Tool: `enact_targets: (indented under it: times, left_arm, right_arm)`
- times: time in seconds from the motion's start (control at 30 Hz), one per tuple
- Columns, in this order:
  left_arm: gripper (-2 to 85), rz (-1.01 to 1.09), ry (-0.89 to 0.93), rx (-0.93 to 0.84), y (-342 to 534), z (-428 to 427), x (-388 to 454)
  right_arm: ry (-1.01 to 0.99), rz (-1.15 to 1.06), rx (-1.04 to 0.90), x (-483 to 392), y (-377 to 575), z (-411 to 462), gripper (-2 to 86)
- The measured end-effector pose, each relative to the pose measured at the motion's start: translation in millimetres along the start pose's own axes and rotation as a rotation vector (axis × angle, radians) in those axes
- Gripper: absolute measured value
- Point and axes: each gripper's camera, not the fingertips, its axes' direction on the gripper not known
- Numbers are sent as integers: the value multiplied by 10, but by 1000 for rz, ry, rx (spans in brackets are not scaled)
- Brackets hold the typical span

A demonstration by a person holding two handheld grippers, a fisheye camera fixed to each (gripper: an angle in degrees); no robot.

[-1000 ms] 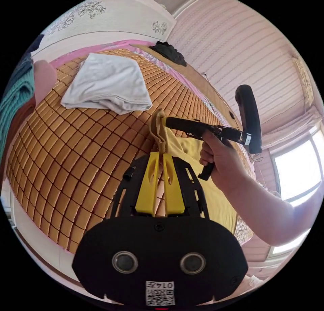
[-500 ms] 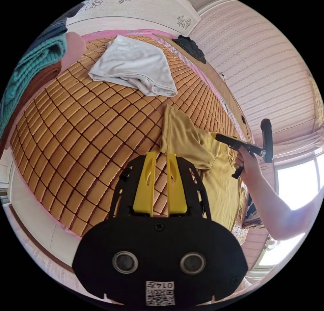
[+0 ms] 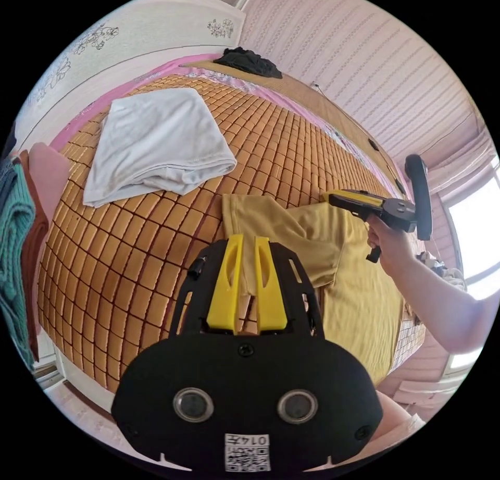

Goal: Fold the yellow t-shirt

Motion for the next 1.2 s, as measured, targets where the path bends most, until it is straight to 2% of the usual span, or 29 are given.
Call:
enact_targets:
  times: [0.2, 0.33, 0.47, 0.63, 0.77, 0.97, 1.2]
  left_arm:
    - [6, 18, -18, -28, 112, 107, 92]
    - [-2, 18, -18, -16, 203, 139, 160]
    - [-1, 5, -54, -8, 295, 150, 249]
    - [25, -56, -13, 30, 411, 158, 271]
    - [47, -38, -21, 88, 438, -58, 357]
    - [48, 146, 45, 42, 641, -227, 895]
    - [46, 314, 178, -119, 1220, 163, 1806]
  right_arm:
    - [-5, -81, 29, -31, 123, -341, 42]
    - [58, -128, -99, -59, 170, -181, 20]
    - [37, -78, -39, 59, 190, -228, 0]
    - [-27, 6, -19, 167, 253, -378, -6]
    - [-5, 48, 142, 238, 460, -793, 2]
    - [76, 104, 200, 557, 1098, -1432, 46]
    - [141, 402, -28, 973, 2546, -1882, 39]
